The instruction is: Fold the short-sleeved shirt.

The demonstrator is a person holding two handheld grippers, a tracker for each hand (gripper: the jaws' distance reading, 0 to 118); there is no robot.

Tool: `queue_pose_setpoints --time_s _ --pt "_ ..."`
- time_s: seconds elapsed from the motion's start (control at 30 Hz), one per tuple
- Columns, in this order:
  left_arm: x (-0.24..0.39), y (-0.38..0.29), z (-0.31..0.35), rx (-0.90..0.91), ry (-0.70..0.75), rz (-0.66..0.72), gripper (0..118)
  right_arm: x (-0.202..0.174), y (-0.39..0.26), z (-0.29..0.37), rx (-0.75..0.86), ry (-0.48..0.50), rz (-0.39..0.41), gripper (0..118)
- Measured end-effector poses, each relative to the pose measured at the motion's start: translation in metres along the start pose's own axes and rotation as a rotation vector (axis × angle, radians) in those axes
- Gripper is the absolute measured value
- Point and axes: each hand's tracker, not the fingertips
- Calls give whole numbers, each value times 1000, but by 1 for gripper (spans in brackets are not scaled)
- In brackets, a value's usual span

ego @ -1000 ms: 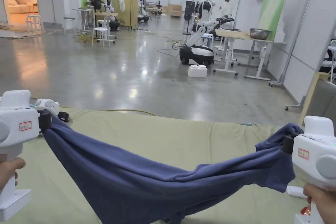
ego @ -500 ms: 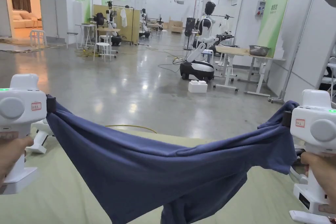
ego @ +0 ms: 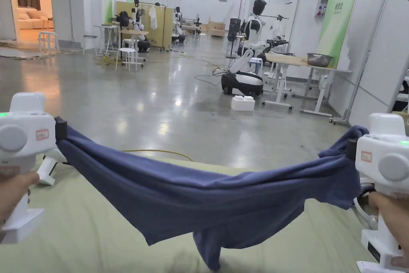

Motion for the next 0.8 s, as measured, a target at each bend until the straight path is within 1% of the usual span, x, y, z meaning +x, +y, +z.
queue_pose_setpoints --time_s 0.07,0.17,0.2,0.3,0.47,0.53,0.63,0.8 --pt "-7 -32 5 -20 -26 15 8 -4 -28 6 -26 -2 18 10" --pt "-16 -90 18 -97 -29 11 8 -10 -79 19 -88 -2 83 10" --pt "-21 -112 25 -123 -35 32 8 -8 -100 18 -114 3 99 10" --pt "-34 -162 47 -189 -36 86 8 -9 -148 35 -171 3 96 10" --pt "-52 -223 85 -275 -18 88 8 -3 -210 66 -260 4 70 10" --pt "-59 -245 99 -316 -17 97 8 -2 -229 80 -283 -2 75 10" --pt "-66 -268 115 -366 3 90 8 0 -253 100 -326 -5 103 10" --pt "-71 -293 127 -441 27 57 8 11 -287 124 -385 -23 73 10"
